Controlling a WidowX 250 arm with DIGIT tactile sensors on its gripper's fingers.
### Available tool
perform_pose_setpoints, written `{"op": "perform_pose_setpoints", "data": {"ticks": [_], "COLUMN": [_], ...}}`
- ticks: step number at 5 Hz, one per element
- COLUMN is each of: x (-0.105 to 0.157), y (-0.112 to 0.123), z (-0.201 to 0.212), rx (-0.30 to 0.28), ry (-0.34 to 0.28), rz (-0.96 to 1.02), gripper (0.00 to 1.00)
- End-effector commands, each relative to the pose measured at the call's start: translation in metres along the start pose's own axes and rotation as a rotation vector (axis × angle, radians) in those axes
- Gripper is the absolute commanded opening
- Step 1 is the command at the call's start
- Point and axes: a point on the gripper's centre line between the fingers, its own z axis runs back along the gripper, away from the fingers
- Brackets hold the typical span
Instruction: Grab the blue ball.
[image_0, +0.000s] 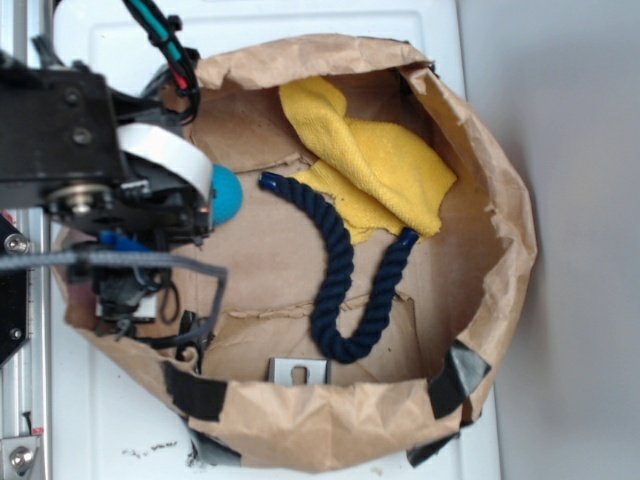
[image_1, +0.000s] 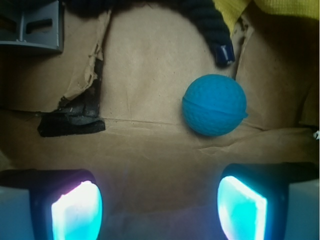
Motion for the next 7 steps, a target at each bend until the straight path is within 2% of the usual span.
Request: {"op": "perform_pose_setpoints", "data": {"ticks": [1,2,3,4,5,7], "x": [0.032,0.031,-0.012,-0.035,-0.051,-0.051], "y": [0.011,0.011,0.027,0.040,0.046,0.046], "z": [-0.005,-0.014,-0.017,-0.009,-0.010,-0.010], "rx": [0.059,0.075,0.146,0.157,0.137,0.137], "ry": [-0.043,-0.052,-0.075,-0.088,-0.083,-0.083], "rz": [0.036,0.032,0.053,0.051,0.053,0.053], "gripper": [1.00,1.00,1.00,1.00,1.00,1.00]}}
